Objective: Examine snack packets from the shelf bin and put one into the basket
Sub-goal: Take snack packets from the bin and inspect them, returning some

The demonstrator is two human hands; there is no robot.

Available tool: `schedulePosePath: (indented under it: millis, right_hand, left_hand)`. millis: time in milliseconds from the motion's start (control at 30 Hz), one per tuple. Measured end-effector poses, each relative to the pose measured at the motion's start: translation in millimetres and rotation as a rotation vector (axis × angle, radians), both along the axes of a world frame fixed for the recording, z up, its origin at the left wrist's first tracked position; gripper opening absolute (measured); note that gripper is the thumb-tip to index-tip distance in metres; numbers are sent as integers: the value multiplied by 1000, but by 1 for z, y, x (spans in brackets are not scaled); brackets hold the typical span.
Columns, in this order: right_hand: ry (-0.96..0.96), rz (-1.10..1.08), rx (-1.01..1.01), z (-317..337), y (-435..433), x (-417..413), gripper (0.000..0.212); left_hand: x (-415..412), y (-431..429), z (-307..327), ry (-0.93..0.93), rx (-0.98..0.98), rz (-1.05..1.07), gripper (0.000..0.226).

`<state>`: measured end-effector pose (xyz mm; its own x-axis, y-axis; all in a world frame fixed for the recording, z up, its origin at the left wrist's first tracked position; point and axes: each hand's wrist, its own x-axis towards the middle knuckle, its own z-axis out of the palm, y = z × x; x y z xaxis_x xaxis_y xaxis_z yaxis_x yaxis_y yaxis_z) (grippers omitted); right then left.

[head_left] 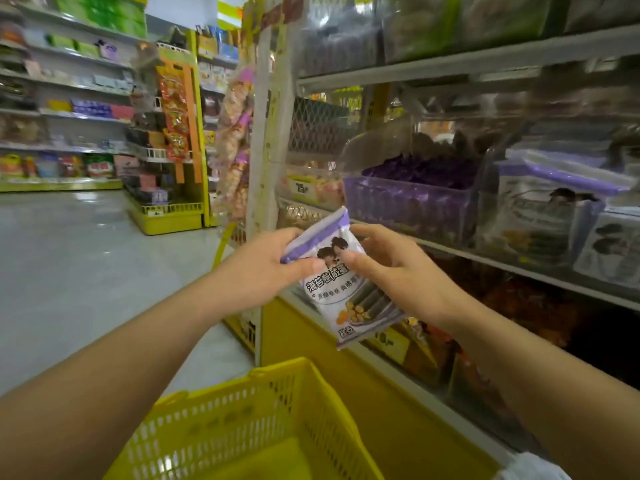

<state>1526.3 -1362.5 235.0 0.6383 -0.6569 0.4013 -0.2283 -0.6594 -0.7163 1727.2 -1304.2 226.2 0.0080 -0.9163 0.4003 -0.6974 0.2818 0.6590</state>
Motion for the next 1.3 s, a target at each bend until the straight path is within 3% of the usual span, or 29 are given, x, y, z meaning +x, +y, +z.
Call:
schedulePosePath:
  millis: [100,300,400,467,600,733,900,1133,1300]
  right_hand:
    - [-123,109,155,-26,-5,24,23]
    - [-370,144,619,-71,-23,48,33]
    - [-500,131,817,-82,-26,55,30]
    - [-551,124,906,-85,-27,58,39]
    - [-579,118,1080,-90,-26,60,45]
    - [-602,53,1113,-97,-26,58,39]
    - [-659,-48,1029,-98,-24,55,26]
    - [-591,-118,839,-101,-22,52,39]
    - [-502,-55,768,-100,-23,50,44]
  left_hand:
    - [14,-2,-26,178,47,-6,24]
    - [4,-14,-77,911,110,9,59]
    - [-4,-23,-89,1089,154,21,55]
    - [-7,-26,-92,1170,168,28,46]
    - [-14,-29,-95,1231,191,67,26]
    - [-20,-29,-95,1288,150,68,22]
    - [-25,-25,-95,1315,97,77,16]
    - [-23,-20,-94,1255,118,79,28]
    - [-20,-18,-90,1248,97,80,25]
